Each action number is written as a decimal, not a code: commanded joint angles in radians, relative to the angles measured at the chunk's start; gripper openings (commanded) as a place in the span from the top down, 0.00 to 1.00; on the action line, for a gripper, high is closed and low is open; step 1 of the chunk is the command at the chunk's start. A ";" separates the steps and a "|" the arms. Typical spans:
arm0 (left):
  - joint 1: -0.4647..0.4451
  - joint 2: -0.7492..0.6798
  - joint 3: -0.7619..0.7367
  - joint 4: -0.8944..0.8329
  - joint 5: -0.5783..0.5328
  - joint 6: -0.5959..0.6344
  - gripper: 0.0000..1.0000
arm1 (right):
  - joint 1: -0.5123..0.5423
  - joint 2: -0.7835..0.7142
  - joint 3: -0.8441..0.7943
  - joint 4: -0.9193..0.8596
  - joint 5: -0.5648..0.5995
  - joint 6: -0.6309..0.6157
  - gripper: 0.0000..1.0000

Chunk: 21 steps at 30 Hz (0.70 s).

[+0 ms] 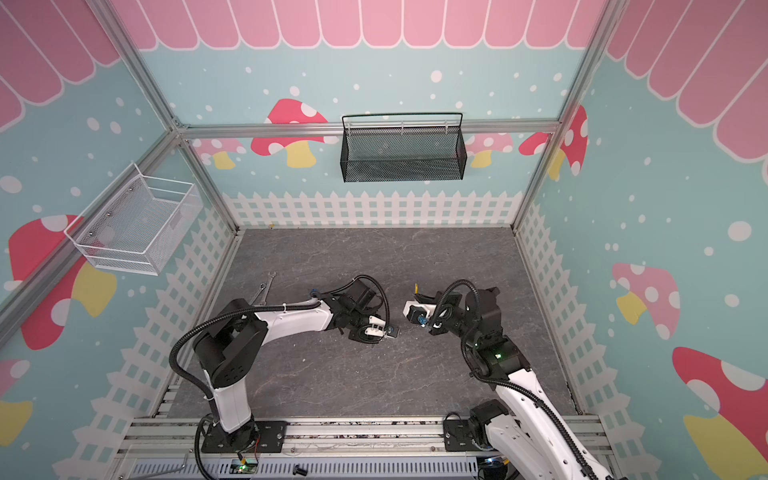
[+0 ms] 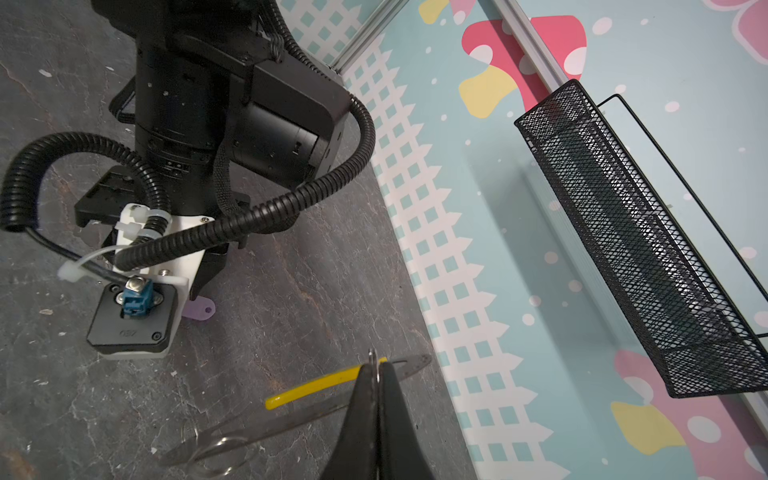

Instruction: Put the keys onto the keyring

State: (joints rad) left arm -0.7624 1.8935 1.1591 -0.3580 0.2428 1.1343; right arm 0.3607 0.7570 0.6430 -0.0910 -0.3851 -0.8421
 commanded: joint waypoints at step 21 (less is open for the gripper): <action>-0.002 -0.004 0.007 -0.057 0.037 0.033 0.63 | -0.003 -0.019 0.007 0.006 -0.020 -0.019 1.00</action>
State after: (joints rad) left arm -0.7624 1.8740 1.1519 -0.3904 0.2802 1.1370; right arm 0.3607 0.7509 0.6430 -0.0910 -0.3855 -0.8452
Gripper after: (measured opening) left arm 0.367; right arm 0.047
